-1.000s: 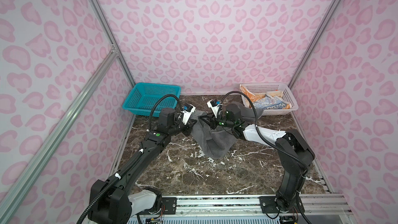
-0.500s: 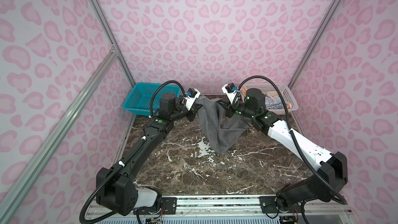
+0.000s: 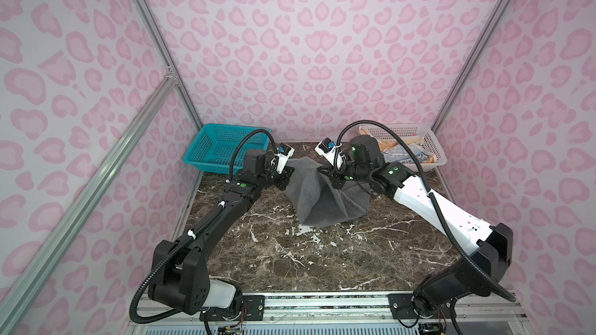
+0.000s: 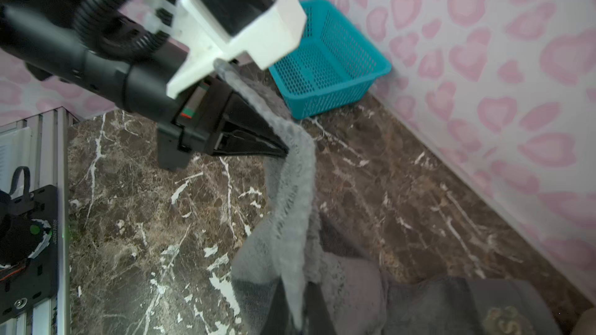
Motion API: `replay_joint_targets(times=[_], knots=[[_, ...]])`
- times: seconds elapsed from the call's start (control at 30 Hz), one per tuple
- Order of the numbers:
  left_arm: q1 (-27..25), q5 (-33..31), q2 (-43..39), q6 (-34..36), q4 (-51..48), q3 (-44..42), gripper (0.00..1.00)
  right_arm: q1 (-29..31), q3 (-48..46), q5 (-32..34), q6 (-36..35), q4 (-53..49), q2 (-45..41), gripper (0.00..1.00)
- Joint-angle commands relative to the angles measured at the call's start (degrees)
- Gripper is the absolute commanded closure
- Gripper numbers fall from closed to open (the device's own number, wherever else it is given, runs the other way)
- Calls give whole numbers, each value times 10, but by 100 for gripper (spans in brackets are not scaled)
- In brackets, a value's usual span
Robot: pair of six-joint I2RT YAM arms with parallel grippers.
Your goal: Fold and stack the towels
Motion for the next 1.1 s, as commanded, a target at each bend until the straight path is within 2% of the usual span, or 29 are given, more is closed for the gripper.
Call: replay_joint_targets(times=[0.0,0.2,0.3,0.37,0.43,0.57,0.67,0.8,1.07], knots=[[3,-49,-6,-41,-7,-32,97,1,-11,-12,50,38,37,92],[3,-67,28,-66,-14,-30,96,-22,58,-12,55,-10,102,56],[5,-74,40,-74,-15,-24,96,-43,24,-5,51,3,81,46],[8,-76,46,-82,-14,-22,96,-56,-31,2,39,13,59,41],[13,-75,49,-89,-15,-23,96,-58,-77,35,16,12,38,37],[18,-77,52,-97,-23,-27,96,-47,-162,129,-19,-1,12,35],[19,-83,50,-100,-26,-33,96,-27,-236,184,-64,40,-11,38],[19,-83,48,-104,-28,-37,96,-14,-310,186,-125,125,-22,40],[20,-84,47,-107,-31,-33,96,2,-319,155,-182,166,30,47]])
